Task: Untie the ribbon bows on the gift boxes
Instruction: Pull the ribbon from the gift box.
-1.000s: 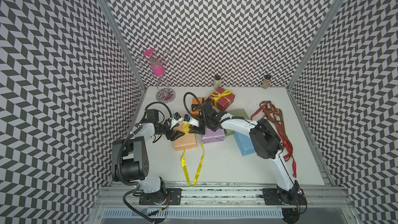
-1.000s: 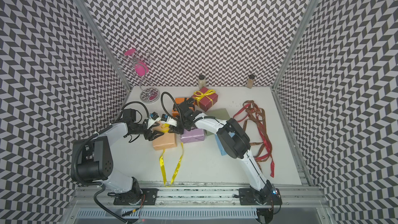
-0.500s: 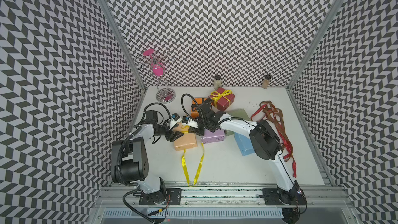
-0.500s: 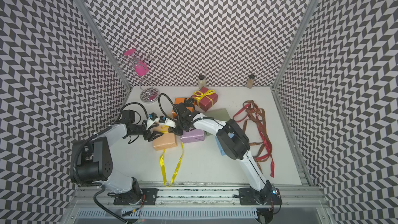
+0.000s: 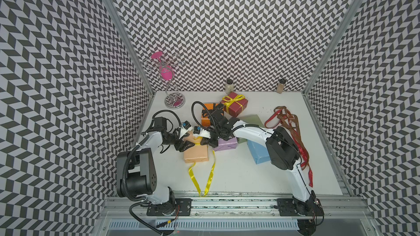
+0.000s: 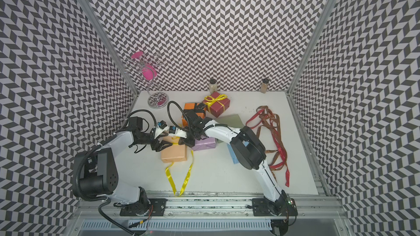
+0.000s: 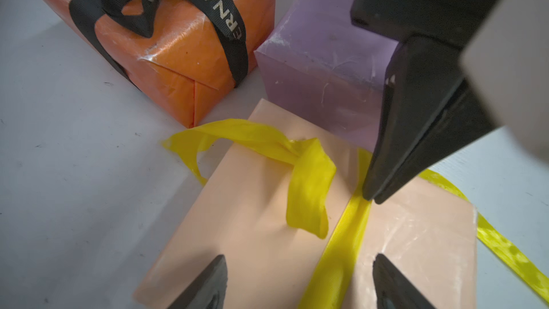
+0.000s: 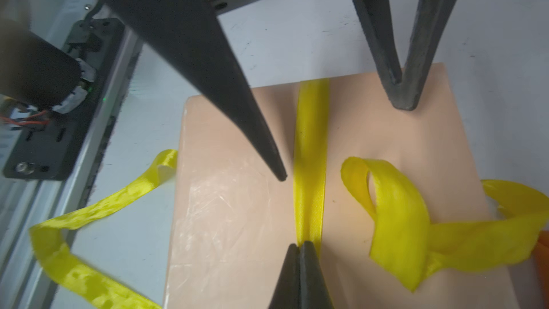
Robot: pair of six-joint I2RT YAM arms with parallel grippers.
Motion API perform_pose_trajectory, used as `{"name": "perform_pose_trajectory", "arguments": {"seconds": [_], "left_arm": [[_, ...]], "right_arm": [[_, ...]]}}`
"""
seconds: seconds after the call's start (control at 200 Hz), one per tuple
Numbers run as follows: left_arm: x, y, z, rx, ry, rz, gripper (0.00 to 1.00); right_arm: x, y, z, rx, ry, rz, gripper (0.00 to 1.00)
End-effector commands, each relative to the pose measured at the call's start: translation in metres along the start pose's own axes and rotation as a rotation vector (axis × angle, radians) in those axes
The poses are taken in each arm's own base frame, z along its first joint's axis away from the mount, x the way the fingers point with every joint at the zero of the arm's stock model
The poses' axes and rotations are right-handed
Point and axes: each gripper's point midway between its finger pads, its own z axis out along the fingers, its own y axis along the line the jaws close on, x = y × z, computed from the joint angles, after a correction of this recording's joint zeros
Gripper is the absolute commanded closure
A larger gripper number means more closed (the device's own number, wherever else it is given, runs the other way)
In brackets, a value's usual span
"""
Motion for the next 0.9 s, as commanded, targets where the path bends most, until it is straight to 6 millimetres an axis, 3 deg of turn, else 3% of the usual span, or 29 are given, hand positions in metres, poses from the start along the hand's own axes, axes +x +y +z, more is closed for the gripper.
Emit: {"name": "perform_pose_trajectory", "arguments": {"seconds": [0.0, 0.496, 0.891], "left_arm": [[-0.014, -0.006, -0.014, 0.024, -0.054, 0.007, 0.22], [0.012, -0.034, -0.007, 0.038, -0.003, 0.012, 0.2], [0.006, -0.041, 0.003, 0.03, -0.021, 0.012, 0.19]], "right_arm": [[0.006, 0.028, -0.017, -0.11, 0.02, 0.078, 1.0], [-0.038, 0.021, -0.06, -0.211, -0.154, 0.168, 1.0], [-0.069, 0.018, -0.091, -0.25, -0.248, 0.17, 1.0]]}}
